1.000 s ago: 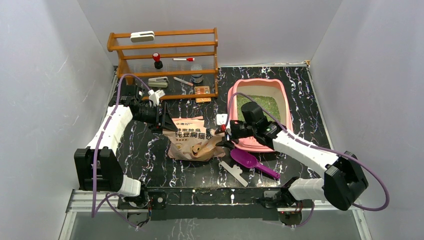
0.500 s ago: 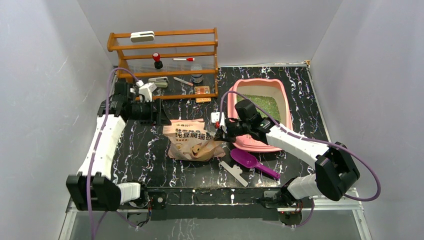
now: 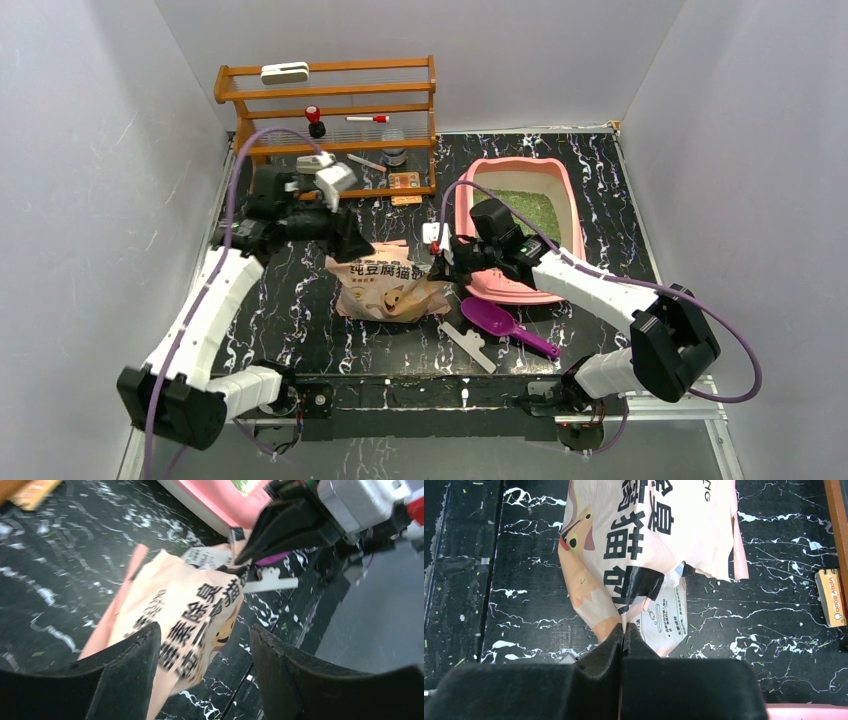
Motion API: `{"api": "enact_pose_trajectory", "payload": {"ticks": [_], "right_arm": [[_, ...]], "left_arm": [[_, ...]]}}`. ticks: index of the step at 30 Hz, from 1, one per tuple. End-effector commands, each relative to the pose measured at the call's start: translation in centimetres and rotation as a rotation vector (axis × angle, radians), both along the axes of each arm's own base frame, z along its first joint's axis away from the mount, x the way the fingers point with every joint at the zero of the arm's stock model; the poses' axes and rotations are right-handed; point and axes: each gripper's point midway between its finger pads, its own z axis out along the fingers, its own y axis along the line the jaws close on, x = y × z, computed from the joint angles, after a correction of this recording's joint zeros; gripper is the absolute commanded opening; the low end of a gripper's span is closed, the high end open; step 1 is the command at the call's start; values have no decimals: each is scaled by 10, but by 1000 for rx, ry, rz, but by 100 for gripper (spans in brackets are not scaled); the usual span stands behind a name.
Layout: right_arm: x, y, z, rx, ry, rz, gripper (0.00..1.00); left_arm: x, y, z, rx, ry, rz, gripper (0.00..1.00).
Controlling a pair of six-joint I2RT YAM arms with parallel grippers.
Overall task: Fill the litter box with clean litter
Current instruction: Close the cat litter bag at the center of the board.
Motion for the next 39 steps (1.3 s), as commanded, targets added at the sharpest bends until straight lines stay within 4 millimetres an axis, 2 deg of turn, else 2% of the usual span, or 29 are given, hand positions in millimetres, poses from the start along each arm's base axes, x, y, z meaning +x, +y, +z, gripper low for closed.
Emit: {"api": "enact_pose_trajectory", "payload": {"ticks": [1,4,9,18,21,26,32,34,39], "right_arm": [[-3,11,33,112,-34,19,1],[-5,9,31,120,-18,6,1],[-6,12,34,152,-10,1,1],[-7,10,38,155,-7,-5,3],[-8,9,41,156,-14,-9,6],[-8,9,44,163,-24,-9,12],[-3,18,48,177,-26,14,34],[-2,23,52,193,-22,29,47],[3,43,54,241,-15,39,58]], "left_arm": [[-14,-42,-20,99,-71,-246,64],[-16,-48,-34,162,-108,-298,65],[-13,-38,-57,244,-163,-310,68],[-28,-26,-93,321,-158,-403,68],[-25,-20,-102,361,-141,-384,65],[-29,-16,-103,374,-124,-375,55],[-35,-14,-101,367,-133,-376,37],[-37,-14,-101,365,-126,-379,35],[-40,-13,-102,361,-118,-383,24]]}}
